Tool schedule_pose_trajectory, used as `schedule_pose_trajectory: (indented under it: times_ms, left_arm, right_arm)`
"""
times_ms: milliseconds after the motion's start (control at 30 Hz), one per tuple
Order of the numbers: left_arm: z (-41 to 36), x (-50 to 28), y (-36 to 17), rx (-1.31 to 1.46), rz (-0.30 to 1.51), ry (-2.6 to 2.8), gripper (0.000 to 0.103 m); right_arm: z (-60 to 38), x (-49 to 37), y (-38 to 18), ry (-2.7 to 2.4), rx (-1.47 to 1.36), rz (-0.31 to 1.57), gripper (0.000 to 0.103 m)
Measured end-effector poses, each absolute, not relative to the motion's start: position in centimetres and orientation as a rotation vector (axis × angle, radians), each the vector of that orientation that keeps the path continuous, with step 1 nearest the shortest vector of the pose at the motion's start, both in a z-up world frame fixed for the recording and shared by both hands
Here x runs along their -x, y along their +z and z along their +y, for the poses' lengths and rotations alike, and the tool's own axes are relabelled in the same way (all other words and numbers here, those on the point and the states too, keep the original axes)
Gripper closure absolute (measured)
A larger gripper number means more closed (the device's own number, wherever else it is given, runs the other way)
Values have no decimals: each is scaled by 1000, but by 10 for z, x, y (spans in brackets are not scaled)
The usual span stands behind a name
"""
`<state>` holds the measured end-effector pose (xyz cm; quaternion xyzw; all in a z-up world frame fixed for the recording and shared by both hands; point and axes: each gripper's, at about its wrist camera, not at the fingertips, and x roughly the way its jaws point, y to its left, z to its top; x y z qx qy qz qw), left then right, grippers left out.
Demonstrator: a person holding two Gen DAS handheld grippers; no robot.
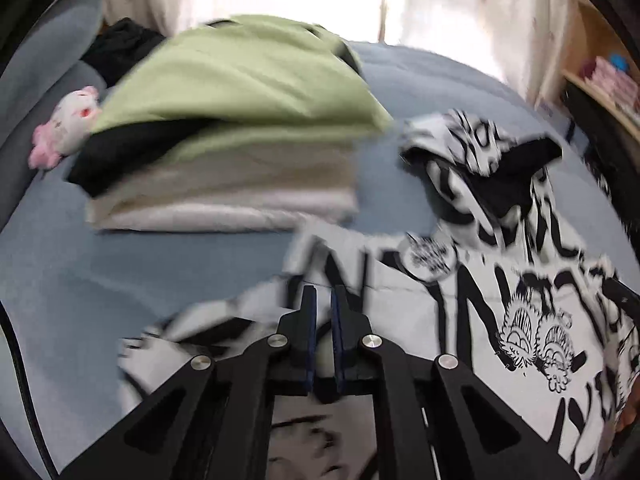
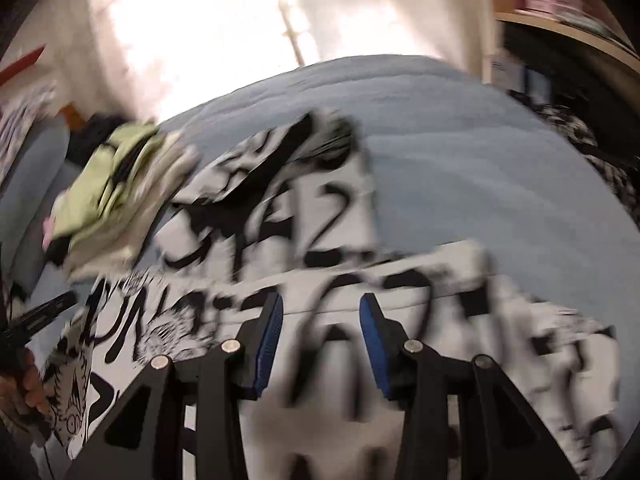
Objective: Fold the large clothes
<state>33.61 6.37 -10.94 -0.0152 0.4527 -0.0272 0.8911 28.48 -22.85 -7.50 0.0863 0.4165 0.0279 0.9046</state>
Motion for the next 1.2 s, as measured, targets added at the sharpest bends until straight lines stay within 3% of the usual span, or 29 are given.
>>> schedule_pose_trajectory:
  times_ms: [100,167,200,233,267,400,633,833,933,1033,1200]
  left_arm:
    - [46,-345,-132,-30,959,-12,98]
    - [44,-351,-138,-64,947,-5,98]
    - [48,-354,-140,-79,944,0,98]
    - [53,-357,-141,-85,950,2,98]
    - [59,-359,-142,-77,960,-17,98]
    - [87,-358,-143,1,962,-95,100]
    - [106,-347,-130,68,971,-122,100]
    - [116,-289,-88,-12,923,-117,99]
    - [128,-254,-81,25,943,-115,99]
    - [138,-227,-90,29,968,-96,99]
    - [168,-203,-121,71,1024,-52,99]
  right_arm:
    - [-209,-298,-98,78,-161,930,63]
    - [-214,-299,-108,57,-131,915,71]
    - [-221,-299,-108,64,-134,903,80]
    - [-232,-298,-108,79,-151,898,102]
    - [-247,-297,-108,71,-151,899,103]
    - [-325,-285,-116,-142,-87,898,103]
    - [-428,-247,-112,-223,-449,866,100]
    - [-374,-222,-72,-117,-305,838,98]
    - [-328,-210,-61,-3,-295,857,92]
    - [-284,-198,-69,85,-275,919,84]
    - [-253,-181,-103,99,-190,1018,84]
